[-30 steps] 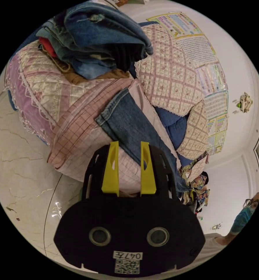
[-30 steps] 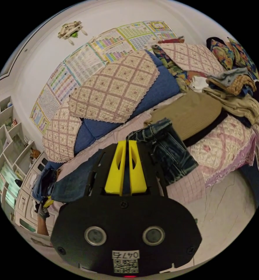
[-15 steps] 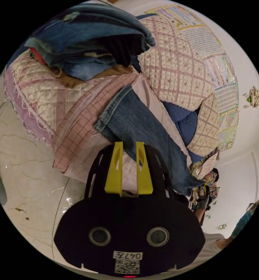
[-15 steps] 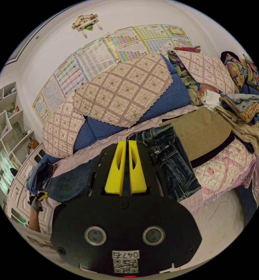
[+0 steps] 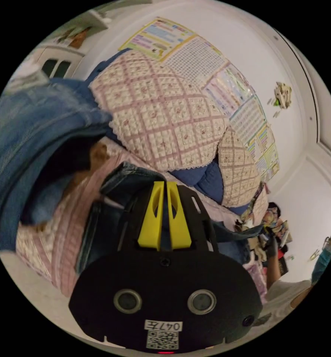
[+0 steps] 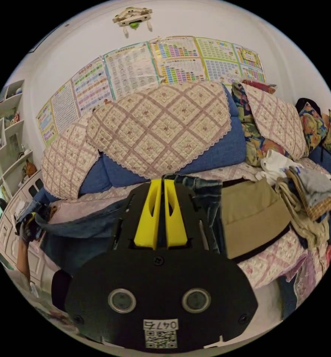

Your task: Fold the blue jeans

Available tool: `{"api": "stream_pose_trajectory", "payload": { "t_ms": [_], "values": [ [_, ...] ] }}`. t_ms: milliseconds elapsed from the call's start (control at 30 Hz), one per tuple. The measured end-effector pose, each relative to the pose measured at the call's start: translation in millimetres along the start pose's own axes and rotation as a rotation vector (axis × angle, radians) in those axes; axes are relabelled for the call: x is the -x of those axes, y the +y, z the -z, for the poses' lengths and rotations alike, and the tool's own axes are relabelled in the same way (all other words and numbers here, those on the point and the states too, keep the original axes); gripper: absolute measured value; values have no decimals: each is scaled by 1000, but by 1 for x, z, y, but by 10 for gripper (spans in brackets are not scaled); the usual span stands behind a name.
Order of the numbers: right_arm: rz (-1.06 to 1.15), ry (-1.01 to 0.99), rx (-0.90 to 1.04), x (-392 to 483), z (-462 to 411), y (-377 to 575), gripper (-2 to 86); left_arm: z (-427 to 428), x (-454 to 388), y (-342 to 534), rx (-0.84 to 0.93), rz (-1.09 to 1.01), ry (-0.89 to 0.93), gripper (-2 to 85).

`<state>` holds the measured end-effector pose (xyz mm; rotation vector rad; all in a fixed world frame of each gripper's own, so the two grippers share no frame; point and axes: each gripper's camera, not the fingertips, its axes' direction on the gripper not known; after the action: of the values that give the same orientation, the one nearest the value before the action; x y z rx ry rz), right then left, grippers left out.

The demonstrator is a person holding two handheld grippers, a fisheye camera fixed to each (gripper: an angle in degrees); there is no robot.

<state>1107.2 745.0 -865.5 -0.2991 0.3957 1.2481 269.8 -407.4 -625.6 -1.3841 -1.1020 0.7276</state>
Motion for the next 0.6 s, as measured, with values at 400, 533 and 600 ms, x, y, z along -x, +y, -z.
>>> {"api": "stream_pose_trajectory", "payload": {
  "t_ms": [400, 533, 600],
  "values": [
    [-115, 152, 310, 27, -286, -76, -8, -447, -2, -124, 241, 15, -240, -4],
    [-180, 184, 368, 39, -352, -53, 11, -533, 26, -99, 301, 43, -279, 28],
    [-174, 163, 371, 49, -368, -46, 27, -554, 39, -92, 313, 41, -229, 67]
  ]
}}
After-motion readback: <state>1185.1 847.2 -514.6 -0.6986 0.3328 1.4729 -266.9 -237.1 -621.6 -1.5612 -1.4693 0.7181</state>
